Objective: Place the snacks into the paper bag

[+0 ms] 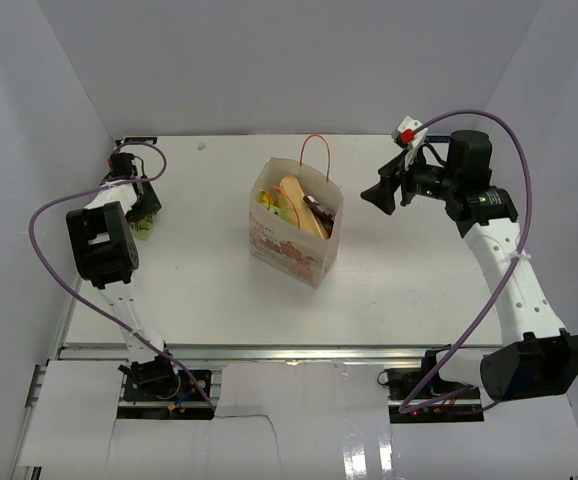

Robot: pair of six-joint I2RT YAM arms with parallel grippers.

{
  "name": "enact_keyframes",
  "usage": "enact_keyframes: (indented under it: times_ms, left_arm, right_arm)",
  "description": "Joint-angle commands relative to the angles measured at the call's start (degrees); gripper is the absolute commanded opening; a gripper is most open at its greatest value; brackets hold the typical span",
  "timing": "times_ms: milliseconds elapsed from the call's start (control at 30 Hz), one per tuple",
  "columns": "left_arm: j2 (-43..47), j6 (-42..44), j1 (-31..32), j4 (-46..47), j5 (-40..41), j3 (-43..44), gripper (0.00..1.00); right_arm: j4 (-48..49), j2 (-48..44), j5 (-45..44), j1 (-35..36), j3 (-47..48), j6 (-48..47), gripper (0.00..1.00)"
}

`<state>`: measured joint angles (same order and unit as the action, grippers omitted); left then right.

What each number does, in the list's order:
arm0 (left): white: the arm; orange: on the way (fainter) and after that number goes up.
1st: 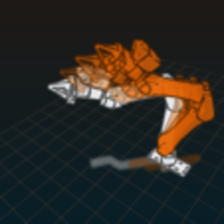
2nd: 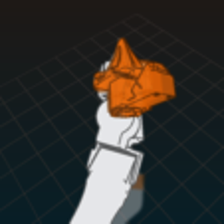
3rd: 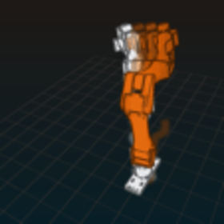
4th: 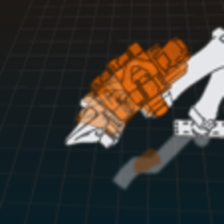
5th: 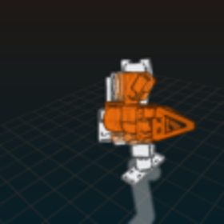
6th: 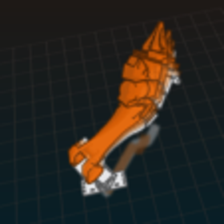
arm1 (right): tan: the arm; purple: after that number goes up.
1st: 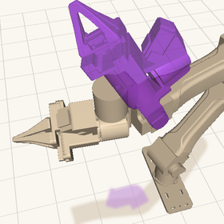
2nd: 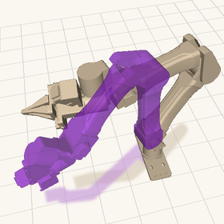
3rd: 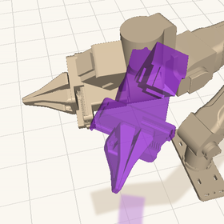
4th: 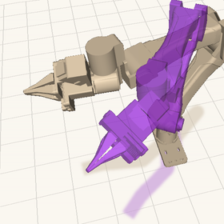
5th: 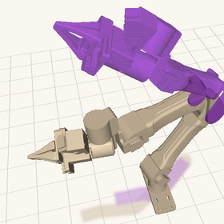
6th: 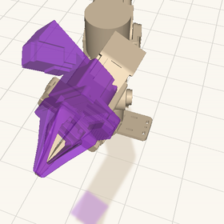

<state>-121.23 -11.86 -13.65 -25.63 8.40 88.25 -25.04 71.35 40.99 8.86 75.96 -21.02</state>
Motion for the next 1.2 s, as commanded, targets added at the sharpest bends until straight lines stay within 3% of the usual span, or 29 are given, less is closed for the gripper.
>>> enact_keyframes:
  times_ms: [0,133,267,433,767,800,1033,1167]
  left_arm:
    - [-0.6,1.1,0.0,-2.1,-0.8,0.4,0.67]
    - [1.4,0.0,0.0,-1.8,-2.7,-0.5,0.37]
    - [6.7,-2.1,0.0,0.2,-8.5,-4.0,0.26]
    - [17.2,-7.1,0.0,5.8,-20.6,-13.1,0.21]
    - [52.7,-20.9,1.6,25.0,-51.7,-37.3,0.17]
    - [56.8,-21.7,2.1,26.8,-55.6,-37.9,0.17]
    - [70.1,-29.9,9.6,33.5,-61.1,-37.9,0.17]
    - [71.5,-33.0,12.3,35.0,-65.0,-32.9,0.18]
  right_arm:
    - [1.6,0.7,3.0,-0.6,2.2,1.6,0.79]
    - [1.7,0.9,4.3,-0.7,2.4,1.8,0.79]
    - [1.7,0.5,6.7,-0.8,2.7,1.0,0.78]
    - [1.9,0.1,13.8,-0.8,2.6,-0.7,0.79]
    - [4.4,2.3,20.0,1.9,3.1,4.8,0.77]
    - [3.2,3.0,20.1,3.4,4.1,4.7,0.77]
    - [0.9,5.4,21.3,14.2,12.5,1.0,0.77]
    - [14.9,8.2,27.9,18.1,15.4,16.2,0.77]
